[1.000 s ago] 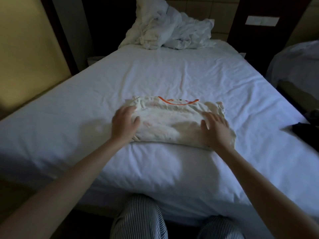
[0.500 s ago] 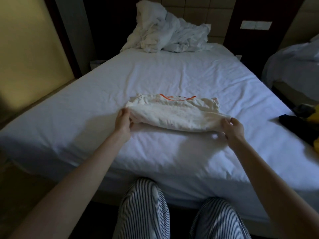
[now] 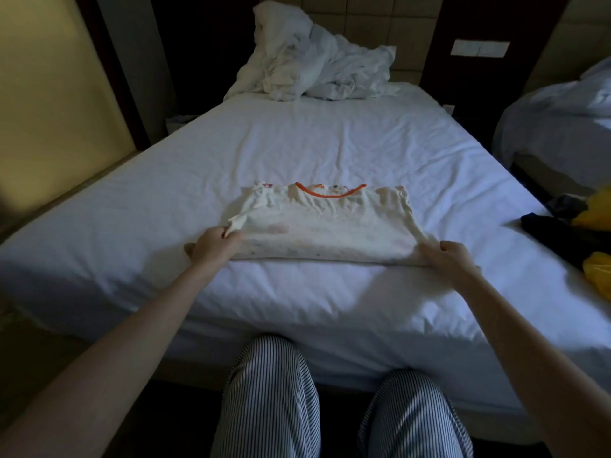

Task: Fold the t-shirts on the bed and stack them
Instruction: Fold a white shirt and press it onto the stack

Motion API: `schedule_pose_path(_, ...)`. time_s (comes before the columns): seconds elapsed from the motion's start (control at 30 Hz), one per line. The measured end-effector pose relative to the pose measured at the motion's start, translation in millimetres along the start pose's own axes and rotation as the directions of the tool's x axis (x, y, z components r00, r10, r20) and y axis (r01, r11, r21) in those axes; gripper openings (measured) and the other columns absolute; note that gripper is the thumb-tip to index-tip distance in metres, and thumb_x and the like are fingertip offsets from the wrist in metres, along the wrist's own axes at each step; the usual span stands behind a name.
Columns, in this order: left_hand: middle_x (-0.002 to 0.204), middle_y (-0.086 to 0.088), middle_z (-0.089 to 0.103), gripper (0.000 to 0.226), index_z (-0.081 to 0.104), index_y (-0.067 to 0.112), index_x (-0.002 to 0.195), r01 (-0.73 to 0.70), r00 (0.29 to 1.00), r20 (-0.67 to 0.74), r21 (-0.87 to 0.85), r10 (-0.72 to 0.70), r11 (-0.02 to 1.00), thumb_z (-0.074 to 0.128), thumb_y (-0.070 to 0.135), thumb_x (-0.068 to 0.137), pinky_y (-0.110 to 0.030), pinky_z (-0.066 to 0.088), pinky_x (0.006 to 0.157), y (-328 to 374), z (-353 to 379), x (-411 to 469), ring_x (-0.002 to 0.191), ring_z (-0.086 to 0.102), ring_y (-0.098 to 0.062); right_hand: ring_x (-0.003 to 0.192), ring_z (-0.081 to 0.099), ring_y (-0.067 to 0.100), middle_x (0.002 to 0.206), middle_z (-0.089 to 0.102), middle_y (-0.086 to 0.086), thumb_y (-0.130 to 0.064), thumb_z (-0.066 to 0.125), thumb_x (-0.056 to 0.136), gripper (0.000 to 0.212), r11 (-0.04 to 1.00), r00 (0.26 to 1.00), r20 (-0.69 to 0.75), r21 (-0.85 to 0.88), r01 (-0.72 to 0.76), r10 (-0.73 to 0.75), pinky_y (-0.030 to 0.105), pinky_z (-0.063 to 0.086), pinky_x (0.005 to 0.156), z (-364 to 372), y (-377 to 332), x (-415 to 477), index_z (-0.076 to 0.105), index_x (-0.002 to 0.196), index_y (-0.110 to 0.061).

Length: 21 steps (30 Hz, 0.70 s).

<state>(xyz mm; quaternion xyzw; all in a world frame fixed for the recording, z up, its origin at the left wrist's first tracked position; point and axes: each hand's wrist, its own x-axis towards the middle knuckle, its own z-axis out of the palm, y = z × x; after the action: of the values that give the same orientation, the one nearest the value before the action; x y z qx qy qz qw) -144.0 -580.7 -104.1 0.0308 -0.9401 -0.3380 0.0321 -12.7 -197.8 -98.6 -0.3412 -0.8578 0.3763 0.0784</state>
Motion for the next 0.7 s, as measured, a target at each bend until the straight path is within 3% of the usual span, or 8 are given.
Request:
schedule_pose_path(0.1,0.111,-0.015,0.063,0.035,0.057,0.013,0.111,0.031,0.999,-0.044,0.238,-0.021,0.971,0.043,0.038,0.09,-0.04,0.026,0.095,0,-3,0,0.106,0.056,-0.034,0.11,0.051,0.035,0.107,0.06,0.015,-0.042,0.056,0.084,0.029,0.981,1.0,-0.009,-0.194,-0.013,0.011,0.045,0.03,0.096,0,-3,0,0.055,0.089,-0.013)
schedule_pose_path(0.17,0.117,-0.017,0.06,0.043,0.047,0.01,0.118,0.021,0.997,-0.078,0.291,0.001,0.956,0.052,0.038,0.086,-0.042,0.027,0.097,9,-7,3,0.111,0.053,-0.035,0.119,0.044,0.034,0.122,0.054,0.015,-0.04,0.059,0.084,0.044,0.954,0.999,-0.045,-0.297,-0.023,0.011,0.041,0.026,0.098,0,-19,-3,0.049,0.116,-0.012)
schedule_pose_path(0.23,0.122,-0.017,0.057,0.05,0.045,0.011,0.125,-0.077,0.983,-0.137,0.304,0.124,0.949,0.059,0.031,0.082,-0.042,0.029,0.097,23,-8,8,0.116,0.048,-0.036,0.125,0.037,0.035,0.133,0.045,0.017,-0.038,0.062,0.082,0.062,0.945,0.987,-0.135,-0.326,0.038,-0.086,0.041,0.023,0.102,4,-39,-7,0.038,0.134,-0.014)
schedule_pose_path(0.3,0.124,-0.014,0.058,0.045,0.051,0.015,0.125,-0.242,0.946,-0.128,0.332,0.297,0.912,0.052,0.033,0.084,-0.038,0.03,0.096,49,-4,15,0.118,0.048,-0.034,0.129,0.032,0.034,0.139,0.041,0.016,-0.034,0.057,0.085,0.061,0.923,0.956,-0.158,-0.34,0.182,-0.247,0.041,0.022,0.104,12,-59,-4,0.036,0.139,-0.017)
schedule_pose_path(0.4,0.143,-0.005,0.046,0.061,0.05,0.025,0.132,-0.417,0.908,0.123,0.333,0.4,0.846,0.028,0.049,0.081,-0.037,0.026,0.104,79,13,29,0.132,0.038,-0.026,0.138,0.019,0.031,0.15,0.031,0.005,-0.041,0.045,0.093,0.049,0.798,0.902,0.06,-0.444,0.407,-0.427,0.041,0.016,0.109,34,-79,8,0.039,0.139,-0.027)
schedule_pose_path(0.5,0.16,0.006,0.007,0.062,0.017,0.043,0.147,-0.406,0.891,0.372,0.392,0.262,0.826,0.016,0.063,0.088,-0.049,0.004,0.116,64,41,47,0.147,0.001,-0.024,0.143,-0.005,0.032,0.158,0.006,-0.007,-0.058,0.028,0.093,0.052,0.763,0.918,0.252,-0.513,0.394,-0.305,0.052,0.001,0.112,49,-74,20,0.026,0.142,-0.041)
schedule_pose_path(0.63,0.16,0.009,0.0,0.057,0.012,0.046,0.147,-0.327,0.912,0.369,0.397,0.178,0.857,0.017,0.06,0.092,-0.049,-0.003,0.116,44,56,60,0.146,-0.009,-0.025,0.144,-0.01,0.031,0.158,-0.002,-0.013,-0.063,0.02,0.092,0.055,0.788,0.941,0.245,-0.519,0.332,-0.236,0.058,-0.005,0.111,53,-56,24,0.014,0.145,-0.046)
schedule_pose_path(0.7,0.16,0.007,0.006,0.07,0.014,0.046,0.146,-0.375,0.881,0.442,0.439,0.167,0.817,0.009,0.069,0.081,-0.051,-0.003,0.116,53,53,67,0.146,-0.008,-0.025,0.143,-0.007,0.036,0.158,0.001,-0.01,-0.062,0.02,0.093,0.054,0.748,0.941,0.247,-0.574,0.334,-0.231,0.061,-0.006,0.109,53,-64,27,0.02,0.143,-0.043)
